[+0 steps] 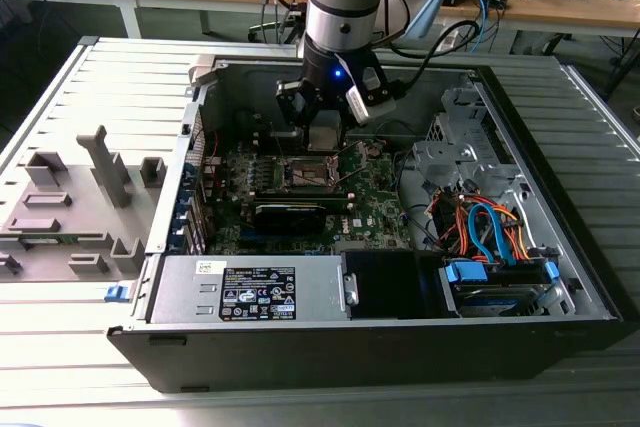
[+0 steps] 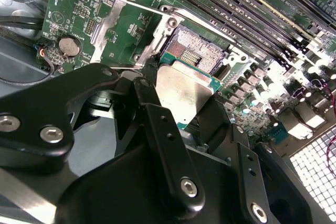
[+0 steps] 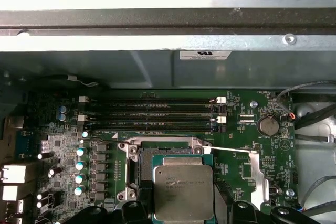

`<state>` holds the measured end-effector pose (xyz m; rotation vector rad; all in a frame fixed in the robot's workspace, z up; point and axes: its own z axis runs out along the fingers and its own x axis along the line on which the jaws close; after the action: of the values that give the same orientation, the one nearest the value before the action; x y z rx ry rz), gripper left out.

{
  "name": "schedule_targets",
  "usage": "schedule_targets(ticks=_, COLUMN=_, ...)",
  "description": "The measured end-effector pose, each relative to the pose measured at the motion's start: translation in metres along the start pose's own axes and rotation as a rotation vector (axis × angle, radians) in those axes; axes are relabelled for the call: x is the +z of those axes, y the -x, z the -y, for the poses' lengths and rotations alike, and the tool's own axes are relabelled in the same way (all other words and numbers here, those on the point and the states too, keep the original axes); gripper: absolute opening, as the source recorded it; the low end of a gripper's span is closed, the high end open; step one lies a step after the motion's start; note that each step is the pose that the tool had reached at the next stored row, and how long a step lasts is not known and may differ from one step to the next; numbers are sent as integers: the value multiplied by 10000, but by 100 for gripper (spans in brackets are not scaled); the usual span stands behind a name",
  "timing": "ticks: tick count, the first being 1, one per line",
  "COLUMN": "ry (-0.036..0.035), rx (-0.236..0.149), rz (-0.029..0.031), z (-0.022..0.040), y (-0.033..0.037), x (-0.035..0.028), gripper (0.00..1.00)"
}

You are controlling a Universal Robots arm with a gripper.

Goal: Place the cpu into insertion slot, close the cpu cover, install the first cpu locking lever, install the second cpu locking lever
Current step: 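Place the cpu into insertion slot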

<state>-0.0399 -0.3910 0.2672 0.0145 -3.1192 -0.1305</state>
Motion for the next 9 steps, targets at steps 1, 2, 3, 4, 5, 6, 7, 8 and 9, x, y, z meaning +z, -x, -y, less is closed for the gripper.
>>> schedule_targets(ticks=1, ry=-1, rx=0, rz=0, z=0, y=0, x=1, gripper=55)
schedule_targets(ticks=2, ry=-1, rx=0, rz=0, z=0, y=0, x=3, gripper=55)
schedule_targets(ticks=3, ry=-2, rx=0, rz=0, z=0, y=0, x=5, gripper=55)
schedule_targets(ticks=4, ry=-2, rx=0, rz=0, z=1, y=0, x=7, gripper=55)
schedule_targets(ticks=5, ry=-3, rx=0, rz=0, z=1, y=0, x=9, gripper=55)
schedule_targets(ticks=6, ry=-3, rx=1, rz=0, z=1, y=0, x=11, gripper=55)
schedule_targets(ticks=7, ry=-4, rx=0, rz=0, z=1, y=0, x=12, gripper=55)
schedule_targets(ticks=8, ry=-5, rx=0, rz=0, z=1, y=0, x=15, gripper=55)
schedule_targets(ticks=9, ry=-6, rx=0, rz=0, z=1, y=0, x=18, gripper=55)
